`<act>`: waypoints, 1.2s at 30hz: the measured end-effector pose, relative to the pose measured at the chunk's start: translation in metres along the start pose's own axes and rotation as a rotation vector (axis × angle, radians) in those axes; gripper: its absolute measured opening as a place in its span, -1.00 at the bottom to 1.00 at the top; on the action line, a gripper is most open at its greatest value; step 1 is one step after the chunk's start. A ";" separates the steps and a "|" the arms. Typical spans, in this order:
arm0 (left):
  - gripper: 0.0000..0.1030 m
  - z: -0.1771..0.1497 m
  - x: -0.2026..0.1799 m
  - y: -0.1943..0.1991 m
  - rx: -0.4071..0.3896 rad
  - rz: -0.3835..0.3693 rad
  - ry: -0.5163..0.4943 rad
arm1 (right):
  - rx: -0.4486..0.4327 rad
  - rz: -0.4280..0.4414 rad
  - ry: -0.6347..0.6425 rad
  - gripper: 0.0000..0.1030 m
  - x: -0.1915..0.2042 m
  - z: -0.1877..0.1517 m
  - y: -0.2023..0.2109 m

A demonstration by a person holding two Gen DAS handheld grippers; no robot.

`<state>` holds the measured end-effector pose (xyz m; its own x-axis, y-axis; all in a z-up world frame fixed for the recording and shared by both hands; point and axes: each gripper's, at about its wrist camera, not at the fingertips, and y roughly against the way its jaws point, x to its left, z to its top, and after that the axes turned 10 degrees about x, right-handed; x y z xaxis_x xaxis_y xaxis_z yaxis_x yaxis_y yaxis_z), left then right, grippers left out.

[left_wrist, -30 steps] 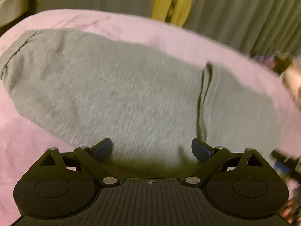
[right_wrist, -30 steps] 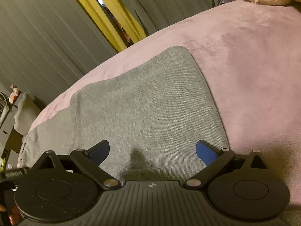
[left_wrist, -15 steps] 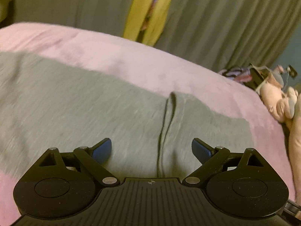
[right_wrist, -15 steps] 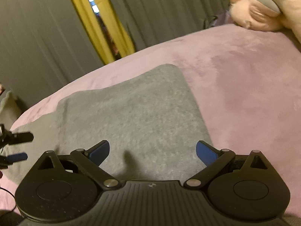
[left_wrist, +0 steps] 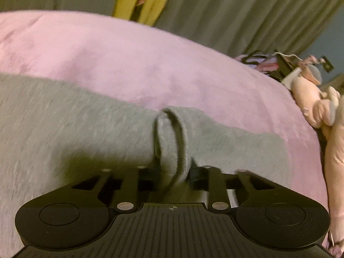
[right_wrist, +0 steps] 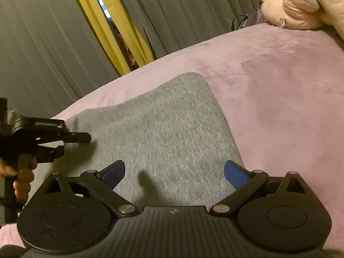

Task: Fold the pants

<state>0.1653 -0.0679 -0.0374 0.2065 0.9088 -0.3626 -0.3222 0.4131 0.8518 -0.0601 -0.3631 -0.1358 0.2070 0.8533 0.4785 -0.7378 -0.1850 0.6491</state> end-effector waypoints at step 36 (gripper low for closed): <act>0.82 -0.128 0.300 0.155 -0.375 -0.018 0.855 | 0.023 -0.028 0.042 0.93 0.011 0.001 -0.011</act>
<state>0.0596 0.2764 -0.0629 -0.4877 0.5752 -0.6567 -0.6336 0.2843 0.7195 -0.0491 -0.3526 -0.1373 0.2001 0.8779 0.4350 -0.7170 -0.1713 0.6757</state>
